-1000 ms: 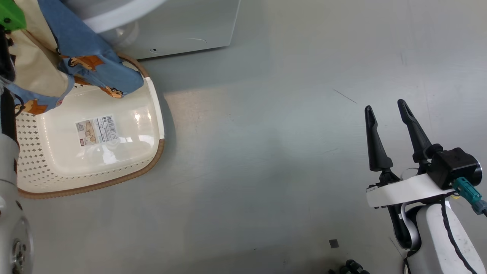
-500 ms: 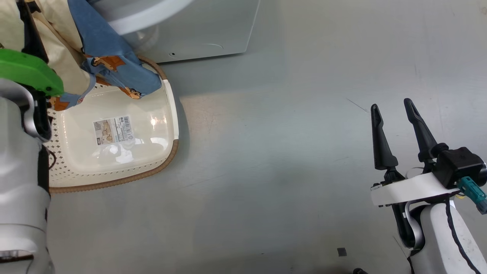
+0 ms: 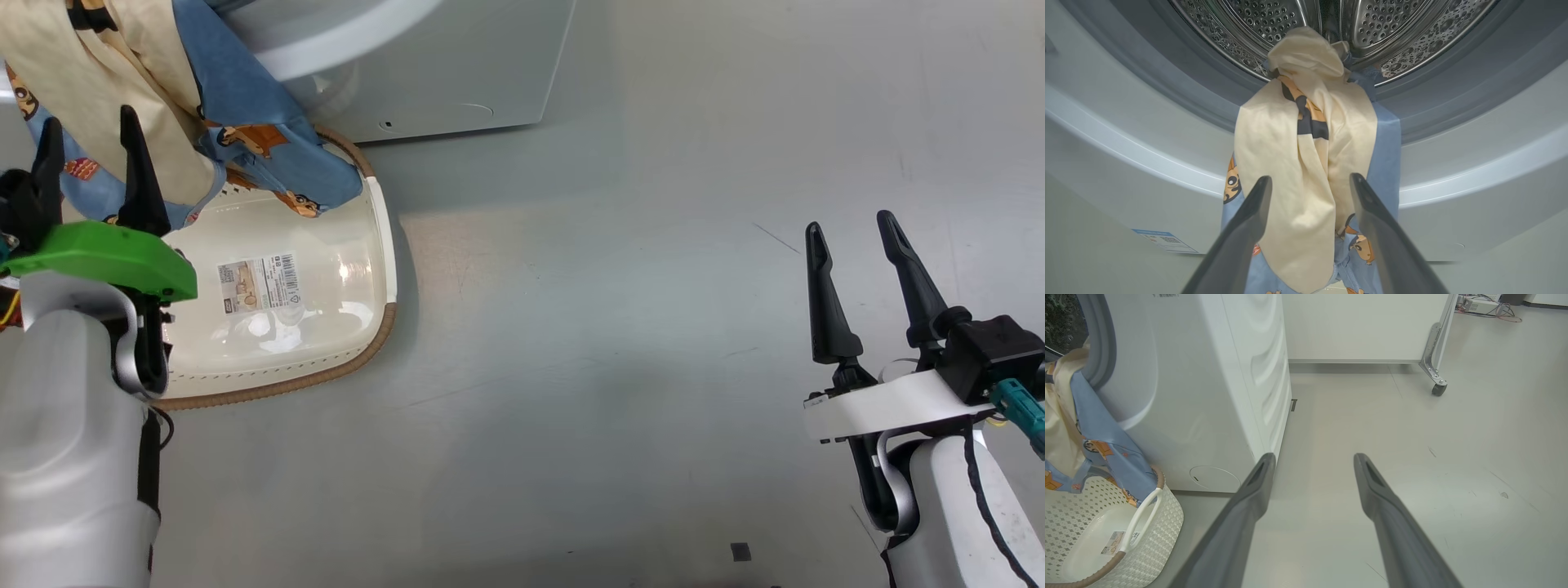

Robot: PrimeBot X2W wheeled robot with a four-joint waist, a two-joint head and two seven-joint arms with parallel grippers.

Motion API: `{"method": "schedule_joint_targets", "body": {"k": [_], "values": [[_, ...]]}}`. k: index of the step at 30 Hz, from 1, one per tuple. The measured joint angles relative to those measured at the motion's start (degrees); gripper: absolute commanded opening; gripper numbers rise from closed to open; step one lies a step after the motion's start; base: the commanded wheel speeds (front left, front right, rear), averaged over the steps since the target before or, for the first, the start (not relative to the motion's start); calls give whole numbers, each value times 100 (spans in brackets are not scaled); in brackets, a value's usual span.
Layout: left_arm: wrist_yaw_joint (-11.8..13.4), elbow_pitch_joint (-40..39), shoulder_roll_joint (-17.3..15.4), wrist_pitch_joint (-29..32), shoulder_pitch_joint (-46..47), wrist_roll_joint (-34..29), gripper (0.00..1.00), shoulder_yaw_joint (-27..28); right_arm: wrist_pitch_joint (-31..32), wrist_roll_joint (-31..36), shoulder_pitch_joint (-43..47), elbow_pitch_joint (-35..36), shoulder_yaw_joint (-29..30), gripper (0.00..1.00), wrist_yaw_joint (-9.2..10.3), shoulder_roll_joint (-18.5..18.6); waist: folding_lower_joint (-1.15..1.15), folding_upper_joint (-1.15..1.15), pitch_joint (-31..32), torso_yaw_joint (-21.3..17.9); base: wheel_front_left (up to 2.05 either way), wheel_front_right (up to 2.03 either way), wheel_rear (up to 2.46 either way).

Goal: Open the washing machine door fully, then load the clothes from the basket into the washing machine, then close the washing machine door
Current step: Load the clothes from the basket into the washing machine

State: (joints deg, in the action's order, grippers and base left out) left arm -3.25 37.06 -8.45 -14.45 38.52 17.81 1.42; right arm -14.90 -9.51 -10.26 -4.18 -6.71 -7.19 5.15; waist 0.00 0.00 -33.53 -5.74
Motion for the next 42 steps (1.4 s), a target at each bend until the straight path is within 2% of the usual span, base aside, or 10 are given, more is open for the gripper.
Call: {"method": "schedule_joint_targets", "body": {"k": [19, 29, 42], "values": [[211, -1695, 213, 0, -1969, -146, 100, 33, 0, 7, 38, 19, 55, 100, 0, 37, 0, 0, 115, 52, 0, 0, 0], [283, -2482, 385, 10, -2607, -114, 100, -55, 0, 7, 119, 25, 120, 100, 0, 54, 0, 0, 130, 120, 0, 0, 0], [336, -3240, 399, 241, -3119, -11, 100, -98, 0, 7, 139, 11, 75, 100, 0, 51, 0, 0, 170, 185, 0, 0, 0]]}}
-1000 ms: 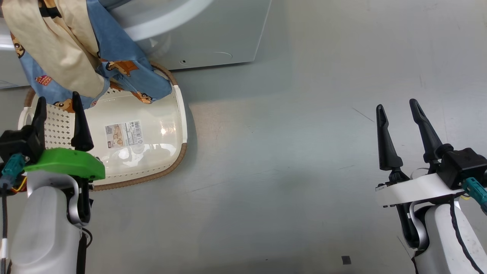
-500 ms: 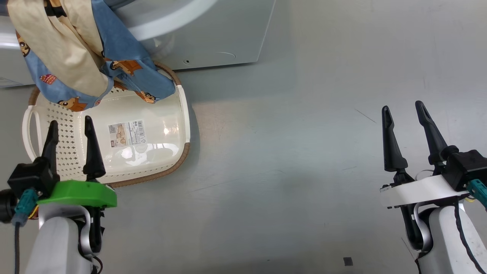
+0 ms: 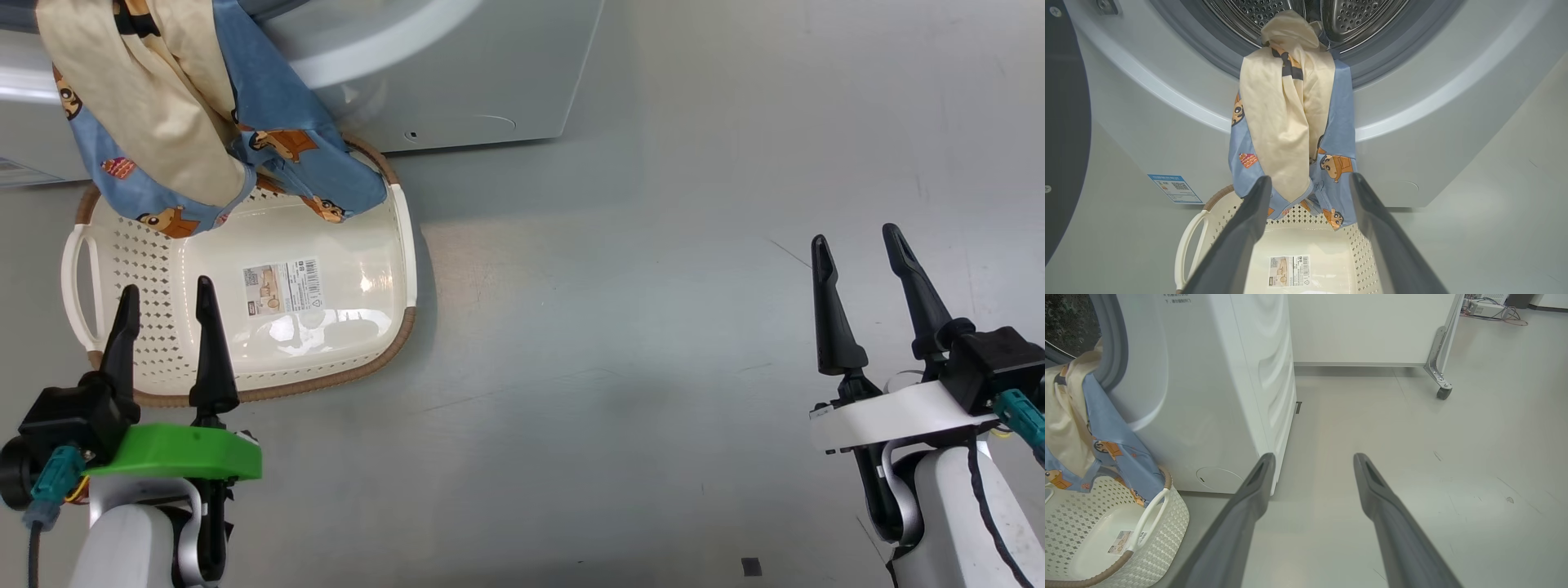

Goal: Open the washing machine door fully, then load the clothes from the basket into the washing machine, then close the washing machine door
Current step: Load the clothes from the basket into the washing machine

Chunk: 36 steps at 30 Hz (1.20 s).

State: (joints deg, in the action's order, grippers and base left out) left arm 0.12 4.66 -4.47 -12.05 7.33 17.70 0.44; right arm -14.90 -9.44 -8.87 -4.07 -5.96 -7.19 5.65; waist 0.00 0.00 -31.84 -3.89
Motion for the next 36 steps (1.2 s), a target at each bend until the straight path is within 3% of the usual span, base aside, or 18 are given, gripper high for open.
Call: {"method": "schedule_joint_targets", "body": {"k": [14, 36], "values": [[49, -298, 8, 652, -37, 361, 100, 94, 0, -8, -30, -13, -374, 100, 0, -74, 0, 0, -101, -290, 0, 0, 0], [41, 894, -352, 1006, 1678, 920, 100, 616, 0, -20, -328, 94, -497, 100, 0, -170, 0, 0, -784, -892, 0, 0, 0]]}}
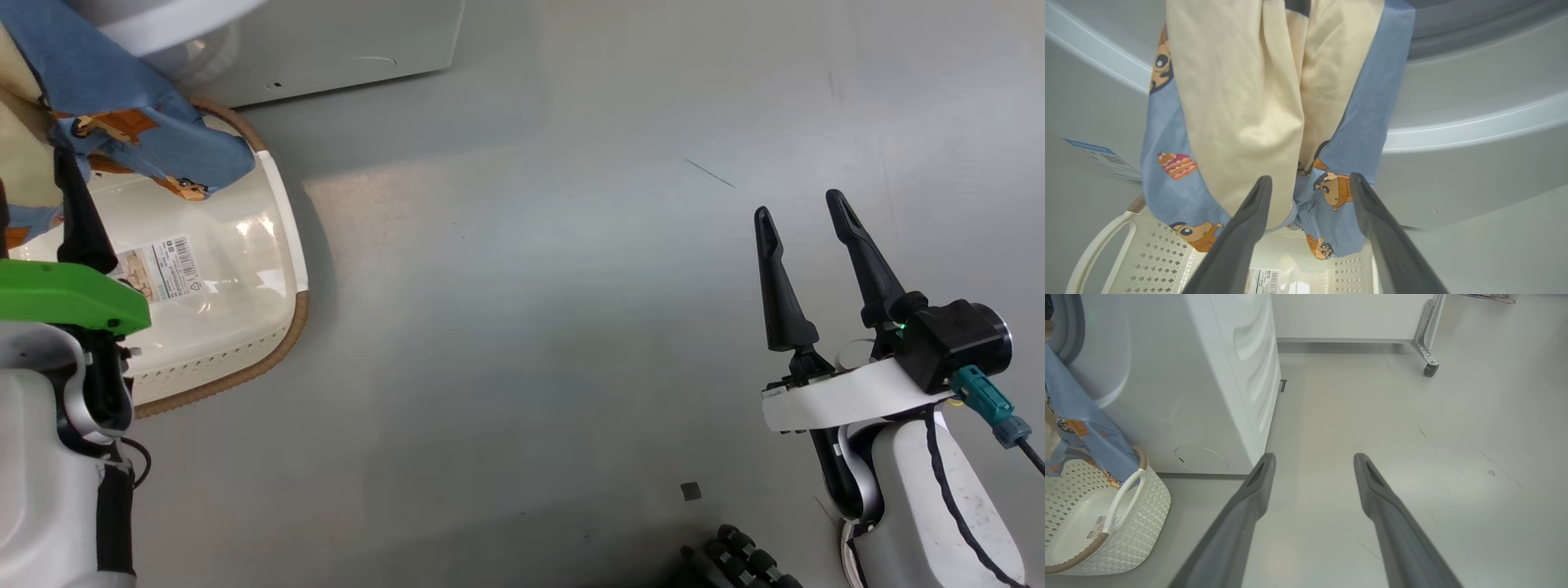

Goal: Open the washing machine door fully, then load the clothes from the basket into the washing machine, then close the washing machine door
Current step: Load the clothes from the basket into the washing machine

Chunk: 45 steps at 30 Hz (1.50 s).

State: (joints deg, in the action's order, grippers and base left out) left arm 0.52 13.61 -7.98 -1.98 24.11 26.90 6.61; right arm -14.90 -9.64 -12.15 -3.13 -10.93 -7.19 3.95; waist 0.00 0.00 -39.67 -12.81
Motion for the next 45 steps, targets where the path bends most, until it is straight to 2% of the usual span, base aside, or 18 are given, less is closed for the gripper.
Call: {"method": "schedule_joint_targets", "body": {"k": [8, 19, 45], "values": [[-124, 355, -116, 15, 597, 1, 100, -19, 0, 1, -101, 57, -13, 100, 0, -16, 0, 0, -378, -191, 0, 0, 0], [-134, 1048, -244, -199, 1238, 42, 100, 102, 0, 12, -293, 94, 73, 100, 0, -18, 0, 0, -840, -283, 0, 0, 0], [-151, 2207, -475, -676, 2096, 33, 100, 257, 0, 21, -387, 76, -35, 100, 0, -3, 0, 0, -1002, -210, 0, 0, 0]]}}
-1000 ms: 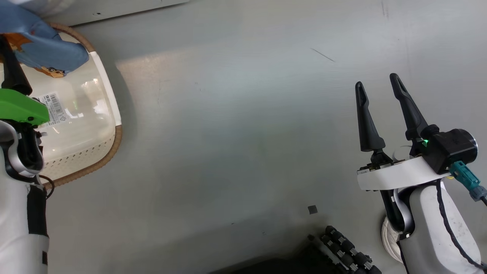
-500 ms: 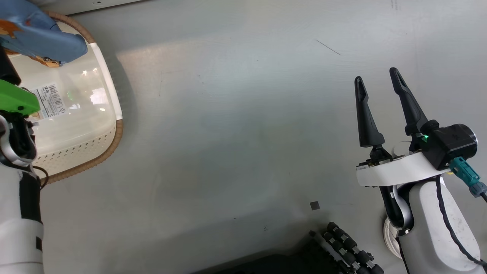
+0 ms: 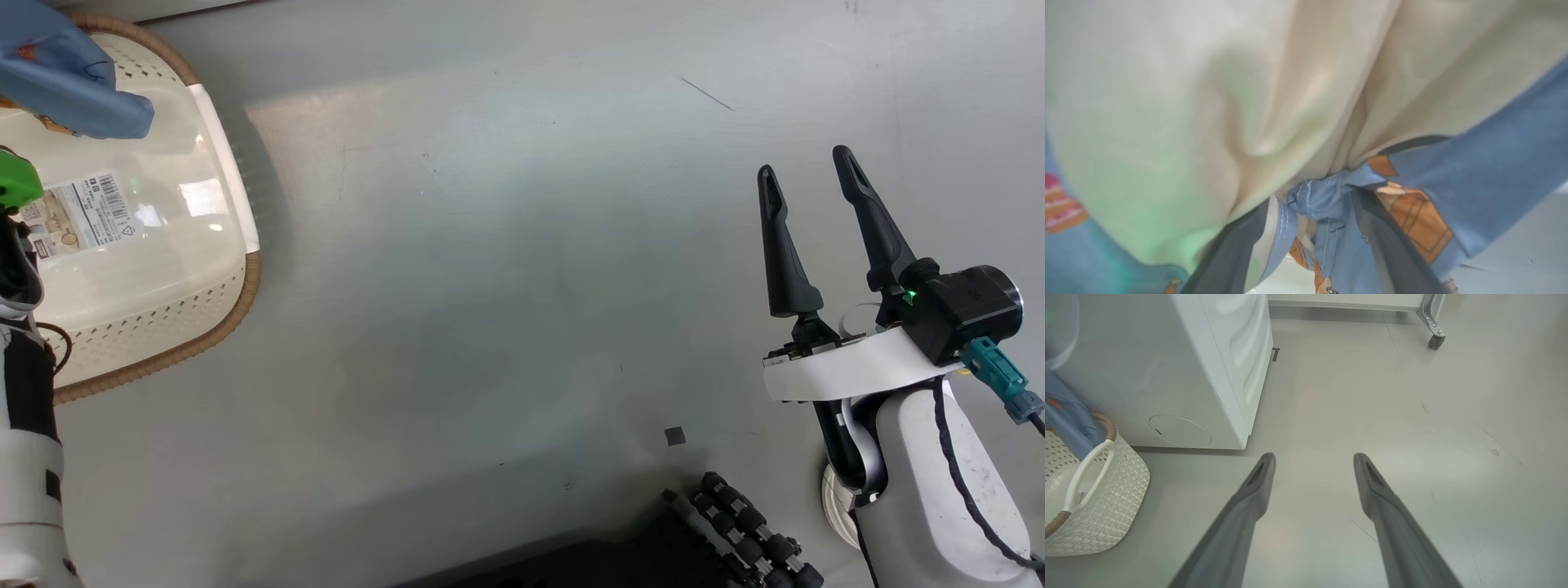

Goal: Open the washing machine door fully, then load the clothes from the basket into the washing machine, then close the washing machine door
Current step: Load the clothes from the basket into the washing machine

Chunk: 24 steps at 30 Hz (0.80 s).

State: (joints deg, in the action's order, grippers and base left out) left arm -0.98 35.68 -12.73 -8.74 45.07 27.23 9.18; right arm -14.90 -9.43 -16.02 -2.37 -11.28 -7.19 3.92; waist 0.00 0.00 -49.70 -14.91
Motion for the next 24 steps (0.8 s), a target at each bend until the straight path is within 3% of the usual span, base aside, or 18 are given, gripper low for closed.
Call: {"method": "schedule_joint_targets", "body": {"k": [10, 11, 13, 16, 17, 24], "values": [[-1, 359, -87, -171, 203, -137, 100, -68, 0, 0, 8, 0, -12, 100, 0, 26, 0, 0, -67, -67, 0, 0, 0], [-2, 380, -88, -200, 218, -144, 89, -79, 0, 0, 8, 0, -11, 100, 0, 30, 0, 0, -73, -69, 0, 0, 0], [-7, 411, -86, -219, 244, -149, 55, -109, 0, 0, 7, 0, -9, 100, 0, 31, 0, 0, -80, -69, 0, 0, 0], [-33, 449, -78, -267, 265, -153, 22, -156, 0, 0, 3, -2, -9, 100, 0, 30, 0, 0, -80, -55, 0, 0, 0], [-34, 463, -70, -267, 279, -153, 1, -160, 0, 0, -1, -3, -11, 100, 0, 30, 0, 0, -76, -47, 0, 0, 0], [-102, 471, 115, -381, 367, -193, 0, -170, 0, 10, -2, -20, 44, 100, 0, 44, 0, 0, -23, 44, 0, 0, 0]]}}
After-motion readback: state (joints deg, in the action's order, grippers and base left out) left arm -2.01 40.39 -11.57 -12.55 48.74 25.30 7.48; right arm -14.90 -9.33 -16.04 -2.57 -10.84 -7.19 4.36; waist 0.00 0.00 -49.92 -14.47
